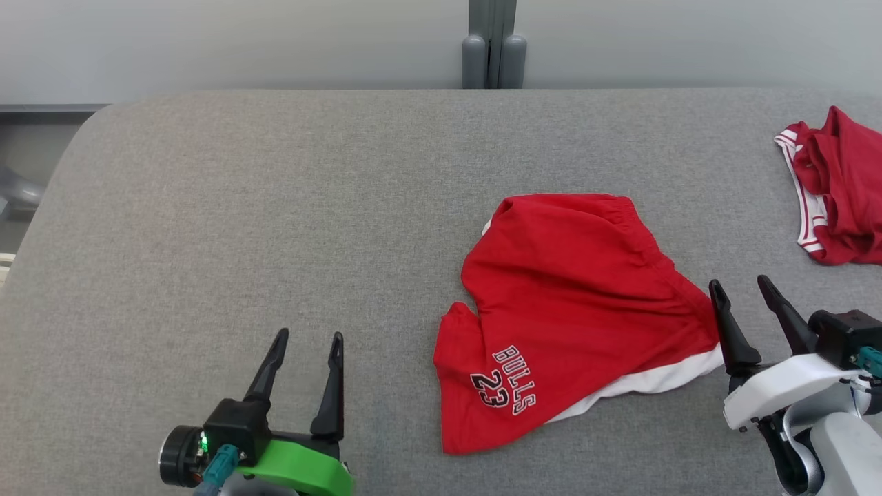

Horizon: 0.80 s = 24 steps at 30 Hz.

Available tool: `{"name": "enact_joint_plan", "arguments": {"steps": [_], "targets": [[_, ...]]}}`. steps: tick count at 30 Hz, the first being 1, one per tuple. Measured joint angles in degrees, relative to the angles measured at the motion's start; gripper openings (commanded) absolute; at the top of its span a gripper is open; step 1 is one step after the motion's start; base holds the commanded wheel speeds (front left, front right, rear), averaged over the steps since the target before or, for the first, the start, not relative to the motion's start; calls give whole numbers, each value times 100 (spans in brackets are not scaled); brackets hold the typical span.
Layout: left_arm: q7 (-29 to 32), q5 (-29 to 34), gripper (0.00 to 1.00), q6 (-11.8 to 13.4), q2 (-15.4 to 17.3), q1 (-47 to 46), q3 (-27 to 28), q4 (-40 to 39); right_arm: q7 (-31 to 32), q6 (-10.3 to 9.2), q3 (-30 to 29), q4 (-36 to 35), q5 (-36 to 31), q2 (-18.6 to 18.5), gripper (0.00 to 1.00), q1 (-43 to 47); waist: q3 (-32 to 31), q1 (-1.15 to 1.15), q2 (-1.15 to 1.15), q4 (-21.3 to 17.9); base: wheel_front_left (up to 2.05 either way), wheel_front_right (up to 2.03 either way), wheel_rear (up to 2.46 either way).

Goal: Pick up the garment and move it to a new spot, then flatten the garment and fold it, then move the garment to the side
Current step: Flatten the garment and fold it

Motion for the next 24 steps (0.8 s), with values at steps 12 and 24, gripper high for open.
{"name": "enact_joint_plan", "arguments": {"steps": [12,24], "targets": [[0,-19,100,-210,-3,138,-951,582,-1,0,-563,-1201,-427,480,100,976,-86,0,0,-251,0,0,0],[0,-471,100,-334,-11,-30,-1746,1677,-1,0,-502,-1396,-528,522,100,950,47,0,0,-570,0,0,0]]}}
